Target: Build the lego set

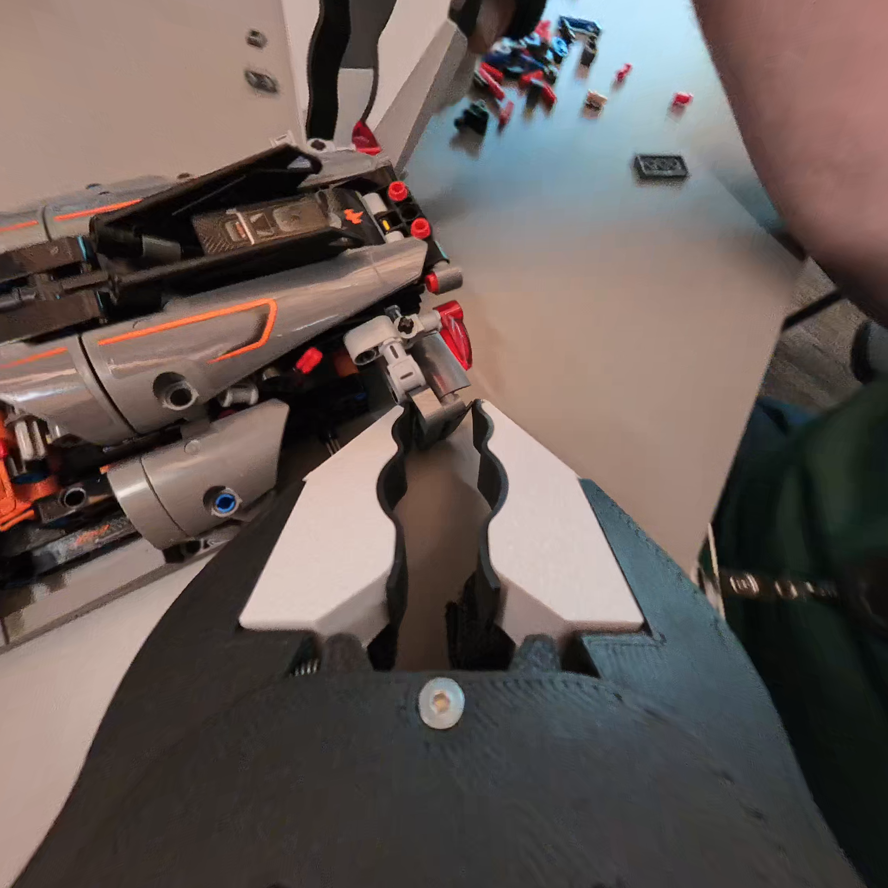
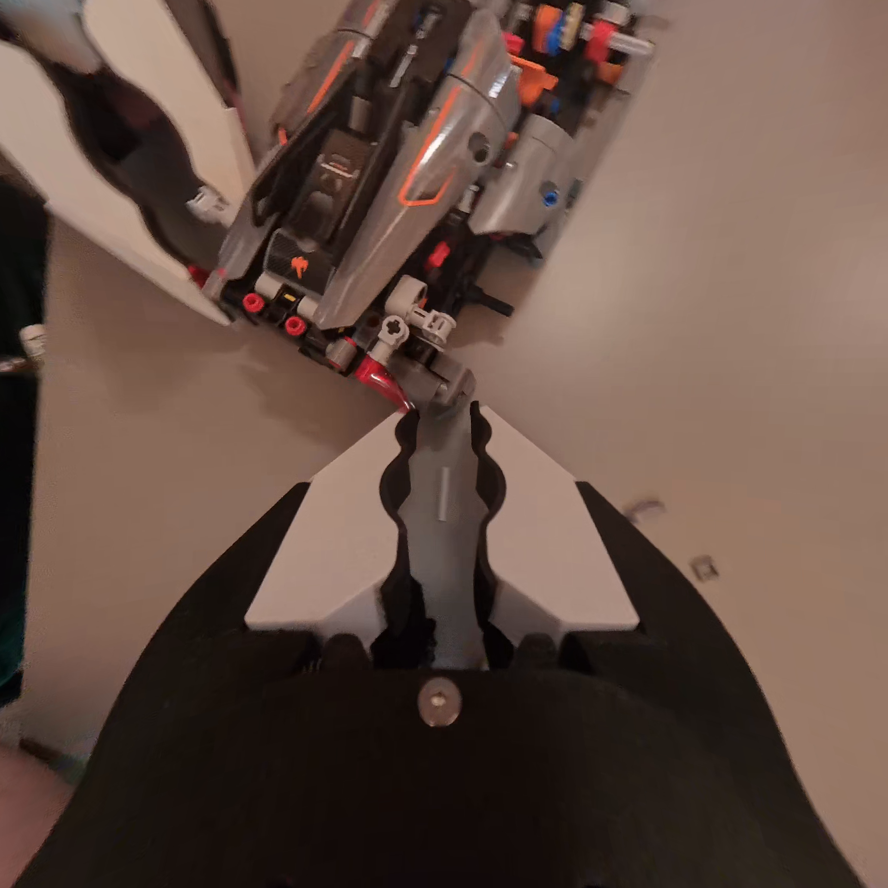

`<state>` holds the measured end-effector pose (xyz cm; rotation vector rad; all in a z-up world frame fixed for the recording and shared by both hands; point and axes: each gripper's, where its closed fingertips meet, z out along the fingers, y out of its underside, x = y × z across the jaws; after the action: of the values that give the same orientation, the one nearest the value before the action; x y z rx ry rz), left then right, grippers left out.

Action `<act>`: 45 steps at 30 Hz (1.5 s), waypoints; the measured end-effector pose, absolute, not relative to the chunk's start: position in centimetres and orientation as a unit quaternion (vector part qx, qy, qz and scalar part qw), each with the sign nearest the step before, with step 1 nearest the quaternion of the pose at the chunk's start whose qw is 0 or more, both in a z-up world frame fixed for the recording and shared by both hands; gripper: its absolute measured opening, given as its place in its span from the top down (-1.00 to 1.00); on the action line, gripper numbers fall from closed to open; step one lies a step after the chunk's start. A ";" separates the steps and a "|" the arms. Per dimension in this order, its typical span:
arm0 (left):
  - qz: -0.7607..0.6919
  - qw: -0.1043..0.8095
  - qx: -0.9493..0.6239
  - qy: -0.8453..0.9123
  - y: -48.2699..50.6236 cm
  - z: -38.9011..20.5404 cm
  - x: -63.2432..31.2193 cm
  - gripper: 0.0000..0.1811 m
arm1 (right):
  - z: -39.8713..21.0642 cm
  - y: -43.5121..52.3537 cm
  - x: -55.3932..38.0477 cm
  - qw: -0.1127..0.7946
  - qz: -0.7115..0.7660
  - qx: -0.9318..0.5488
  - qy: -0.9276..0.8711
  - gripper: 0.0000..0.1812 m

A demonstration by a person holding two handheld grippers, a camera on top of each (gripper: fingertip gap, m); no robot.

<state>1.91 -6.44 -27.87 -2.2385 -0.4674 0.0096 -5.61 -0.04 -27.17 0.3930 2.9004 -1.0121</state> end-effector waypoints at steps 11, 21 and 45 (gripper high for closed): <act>0.039 0.468 -0.868 -0.159 -9.4 -24.0 2.3 0.61 | -25.3 3.4 -7.7 -0.103 -0.300 0.303 0.899 0.57; 0.197 0.423 -0.862 -0.200 -22.5 -22.0 -7.9 0.21 | -25.2 -1.3 0.3 -0.074 -0.371 0.377 0.846 0.26; 0.180 0.319 -0.905 -0.215 -23.5 -28.1 -13.9 0.11 | -27.7 -2.1 -6.6 -0.161 -0.334 0.447 0.814 0.37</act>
<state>-13.88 -23.50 -28.10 -2.3797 -0.5644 0.4743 -6.62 -2.06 -27.73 1.5707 2.8585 -1.1712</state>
